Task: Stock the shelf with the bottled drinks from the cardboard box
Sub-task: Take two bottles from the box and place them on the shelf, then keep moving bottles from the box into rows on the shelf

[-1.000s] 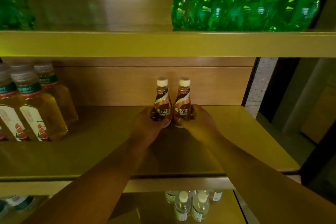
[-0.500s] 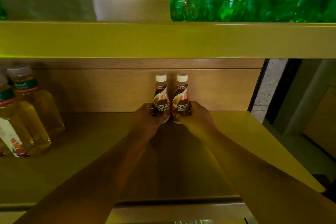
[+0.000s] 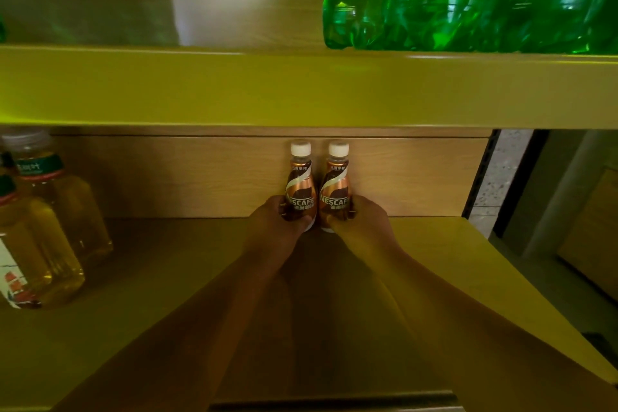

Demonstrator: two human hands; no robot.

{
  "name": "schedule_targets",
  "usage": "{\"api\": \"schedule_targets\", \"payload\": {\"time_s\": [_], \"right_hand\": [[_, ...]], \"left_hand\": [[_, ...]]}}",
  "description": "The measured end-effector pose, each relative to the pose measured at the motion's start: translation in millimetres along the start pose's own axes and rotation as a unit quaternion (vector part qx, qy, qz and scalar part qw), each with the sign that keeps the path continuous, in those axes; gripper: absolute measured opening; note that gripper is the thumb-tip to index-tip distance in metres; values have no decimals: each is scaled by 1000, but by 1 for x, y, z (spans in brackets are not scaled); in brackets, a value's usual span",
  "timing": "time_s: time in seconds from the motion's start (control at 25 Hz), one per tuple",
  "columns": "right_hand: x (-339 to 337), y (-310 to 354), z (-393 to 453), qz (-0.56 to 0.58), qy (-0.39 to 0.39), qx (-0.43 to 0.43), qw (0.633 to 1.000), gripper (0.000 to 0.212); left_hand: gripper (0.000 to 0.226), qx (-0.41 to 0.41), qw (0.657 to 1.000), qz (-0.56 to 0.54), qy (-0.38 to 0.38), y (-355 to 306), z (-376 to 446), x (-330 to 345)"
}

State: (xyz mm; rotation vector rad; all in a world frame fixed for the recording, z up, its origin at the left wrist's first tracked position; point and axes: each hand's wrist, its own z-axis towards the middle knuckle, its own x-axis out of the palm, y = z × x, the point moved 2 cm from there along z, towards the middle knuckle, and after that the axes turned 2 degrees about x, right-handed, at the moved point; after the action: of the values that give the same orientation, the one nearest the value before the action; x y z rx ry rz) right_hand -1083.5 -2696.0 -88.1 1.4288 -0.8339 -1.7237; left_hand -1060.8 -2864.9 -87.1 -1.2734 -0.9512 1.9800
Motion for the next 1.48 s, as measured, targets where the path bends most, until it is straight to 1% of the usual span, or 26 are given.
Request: {"api": "schedule_targets", "payload": {"time_s": [0.08,0.16,0.24,0.32,0.36,0.44,0.48,0.52,0.6,0.68,0.72,0.8,0.88,0.92,1.0,1.12,1.28,1.4,1.48], "right_hand": [[-3,2,-5,4,2,-3,1000,47],[-8,3,-13,3,5,-7,1000,47],[-15,7,-26,-9,-5,-3,1000,54],[-23,13,-44,-40,-11,17,999,65],[-24,18,-54,-71,-11,10,997,62],[-24,35,-82,-151,2,-32,988,43],[-23,39,-95,-197,9,-60,979,41],[-21,44,-108,-237,20,-79,968,46],[-18,57,-134,-288,36,-124,949,59],[-17,71,-163,-315,47,-160,934,62],[-16,76,-175,-324,47,-176,928,63],[-10,83,-198,-359,60,-197,910,64],[1,87,-219,-371,88,-200,903,66],[9,88,-232,-375,97,-200,900,66],[25,92,-259,-370,107,-219,897,66],[48,95,-307,-358,124,-239,894,64],[77,95,-368,-343,136,-251,895,62],[105,80,-409,-347,157,-228,896,64],[123,62,-434,-362,177,-210,891,67]], "left_hand": [[61,1,1000,-5,-2,1,1,0],[67,-6,1000,-15,-1,4,-1,-2],[75,-28,999,-21,0,7,-6,-10],[78,-37,999,-21,2,6,-17,-21],[78,-32,999,-16,2,5,-24,-28],[76,-7,1000,7,2,-1,-45,-47],[75,12,999,35,9,-3,-56,-57],[72,38,996,77,18,-4,-69,-67],[68,90,979,180,33,-5,-94,-90],[68,96,958,269,41,-8,-117,-113],[69,93,942,320,33,-10,-129,-126],[70,106,899,425,14,-14,-159,-149],[72,116,872,475,8,-11,-193,-168],[72,110,868,485,3,-8,-211,-179],[68,82,870,486,-3,5,-244,-200],[69,41,870,491,-4,27,-294,-228],[68,27,863,504,-17,58,-347,-263],[64,20,871,490,-1,91,-387,-277],[67,7,869,495,16,115,-419,-280]]}}
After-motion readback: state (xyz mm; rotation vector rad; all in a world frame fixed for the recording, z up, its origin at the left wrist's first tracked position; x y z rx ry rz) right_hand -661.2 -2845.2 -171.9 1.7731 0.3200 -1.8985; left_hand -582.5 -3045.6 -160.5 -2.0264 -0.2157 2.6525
